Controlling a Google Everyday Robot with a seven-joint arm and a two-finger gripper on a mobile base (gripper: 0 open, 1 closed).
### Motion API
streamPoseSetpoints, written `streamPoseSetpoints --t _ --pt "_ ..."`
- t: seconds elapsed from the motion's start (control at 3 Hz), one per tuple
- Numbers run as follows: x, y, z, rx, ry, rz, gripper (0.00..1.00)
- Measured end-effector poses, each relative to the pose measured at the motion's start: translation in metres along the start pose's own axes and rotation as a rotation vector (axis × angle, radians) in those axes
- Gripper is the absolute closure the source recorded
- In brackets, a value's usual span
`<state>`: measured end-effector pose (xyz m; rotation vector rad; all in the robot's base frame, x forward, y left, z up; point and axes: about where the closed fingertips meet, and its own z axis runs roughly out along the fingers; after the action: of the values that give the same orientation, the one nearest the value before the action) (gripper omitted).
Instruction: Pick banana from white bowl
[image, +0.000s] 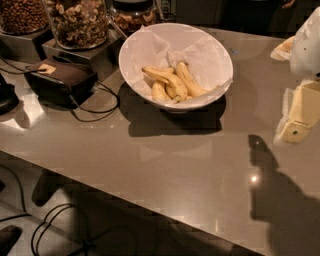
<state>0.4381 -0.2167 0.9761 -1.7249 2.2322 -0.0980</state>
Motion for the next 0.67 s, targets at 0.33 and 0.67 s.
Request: streamPoseSetpoints --t 0.33,0.67 --pt "0.000 0.000 0.000 0.000 0.000 0.000 0.00" --pt "-0.020 -0.012 0.004 -0.031 0.044 0.012 0.00"
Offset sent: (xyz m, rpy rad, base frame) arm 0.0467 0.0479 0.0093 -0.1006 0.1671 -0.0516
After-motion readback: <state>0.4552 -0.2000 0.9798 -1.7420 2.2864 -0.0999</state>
